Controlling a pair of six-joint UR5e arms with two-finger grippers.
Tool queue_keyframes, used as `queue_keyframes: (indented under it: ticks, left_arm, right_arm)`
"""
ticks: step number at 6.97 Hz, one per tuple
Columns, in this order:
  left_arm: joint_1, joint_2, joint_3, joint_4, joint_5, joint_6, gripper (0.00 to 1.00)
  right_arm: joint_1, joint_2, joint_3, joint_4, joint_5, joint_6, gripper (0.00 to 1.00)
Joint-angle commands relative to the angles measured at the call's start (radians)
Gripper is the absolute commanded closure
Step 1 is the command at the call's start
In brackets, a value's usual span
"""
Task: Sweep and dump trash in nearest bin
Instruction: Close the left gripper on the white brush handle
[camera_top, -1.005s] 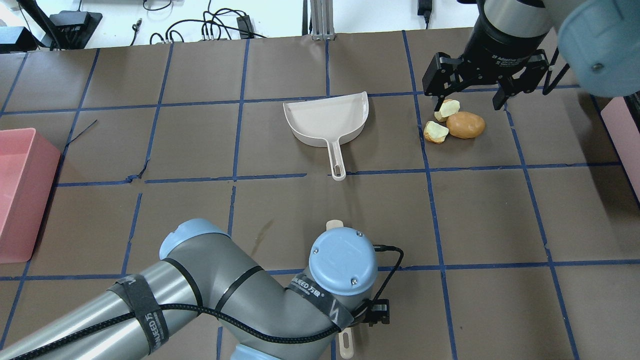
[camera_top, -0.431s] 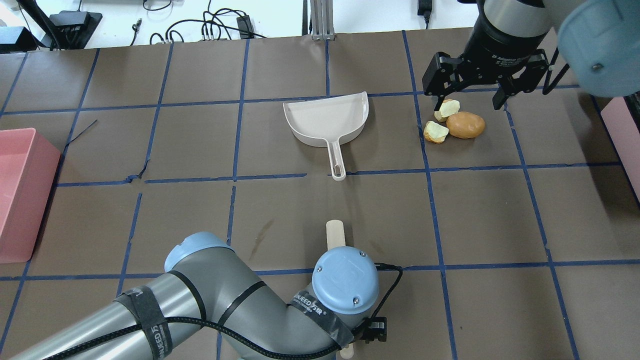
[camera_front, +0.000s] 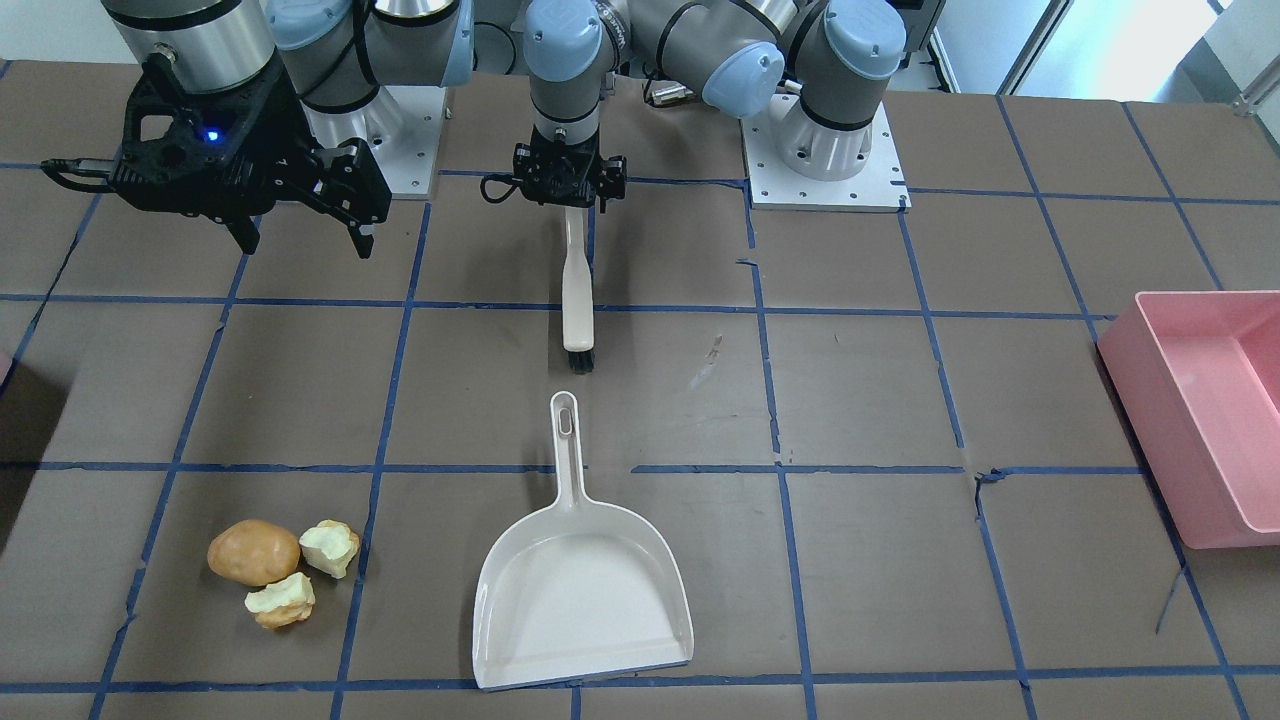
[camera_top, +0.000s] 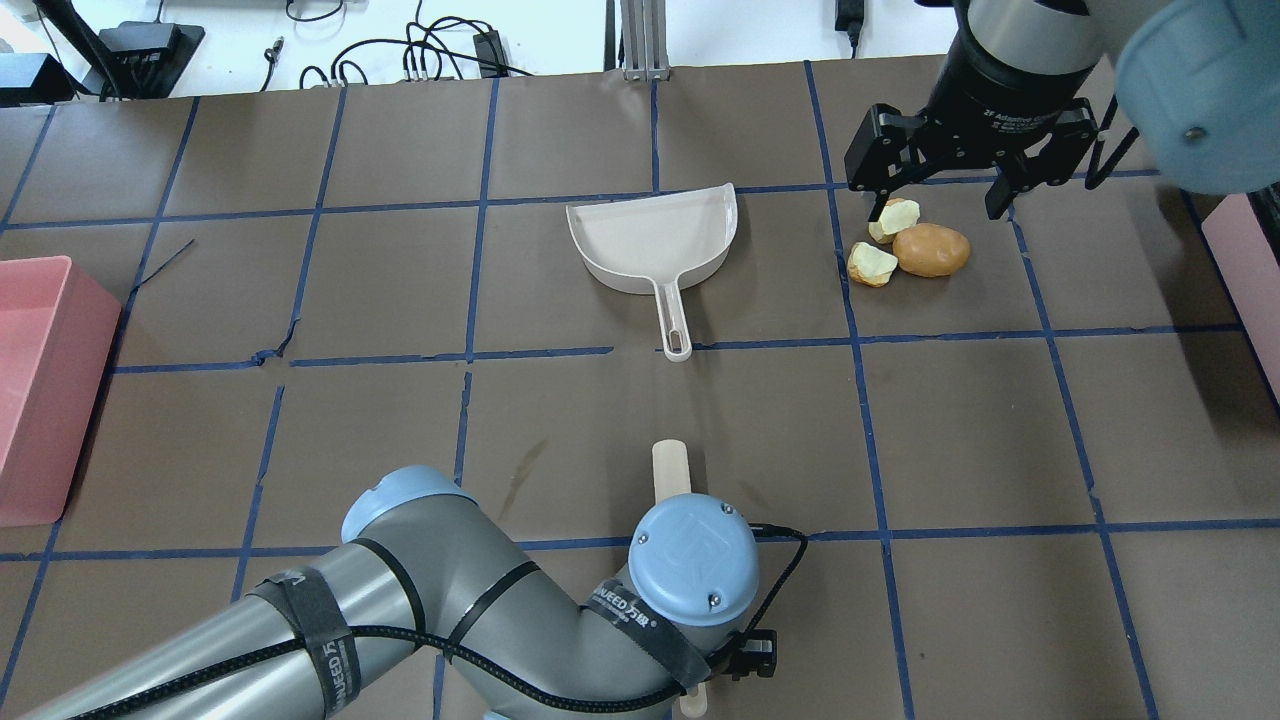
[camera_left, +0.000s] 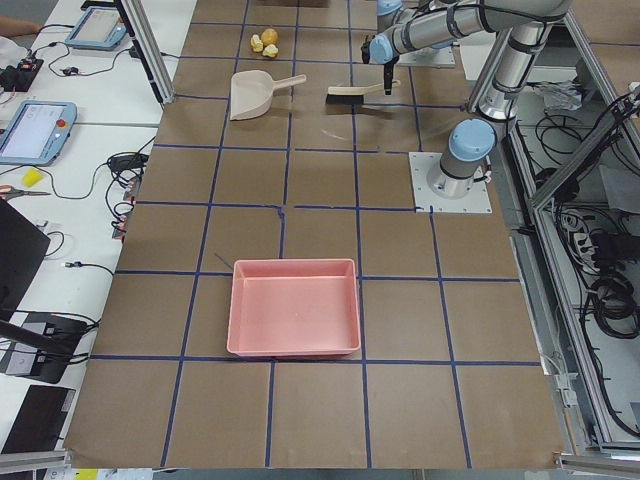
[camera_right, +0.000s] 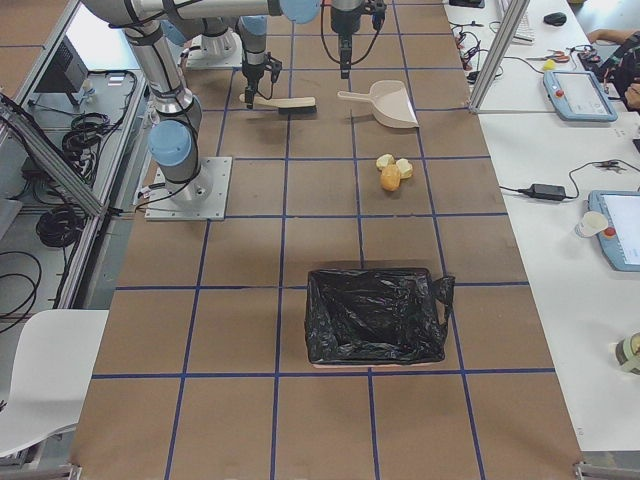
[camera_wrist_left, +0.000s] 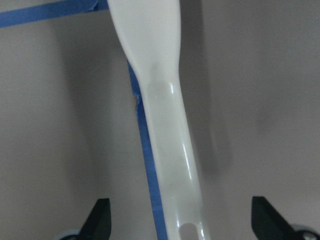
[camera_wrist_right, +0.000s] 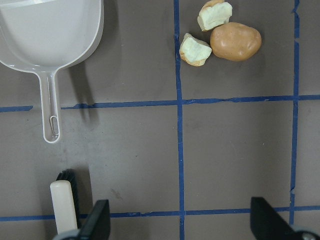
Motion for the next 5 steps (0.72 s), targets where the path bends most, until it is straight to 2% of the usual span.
queue_keyframes:
  ticks: [1,2,5]
  left_arm:
    - [0.0,-0.005,-0.003,0.012,-0.001,-0.003,0.88]
    - [0.0,-0.003,-0.001,0.012,0.0,-0.014,1.0]
    - [0.0,-0.002,0.0,0.014,0.002,-0.023,1.0]
  right_arm:
    - [0.0,0.0,0.0,0.0,0.0,0.0,0.0]
    - [0.0,0.0,0.0,0.0,0.0,0.0,0.0]
    - [0.0,0.002,0.0,-0.003,0.0,0.0,0.0]
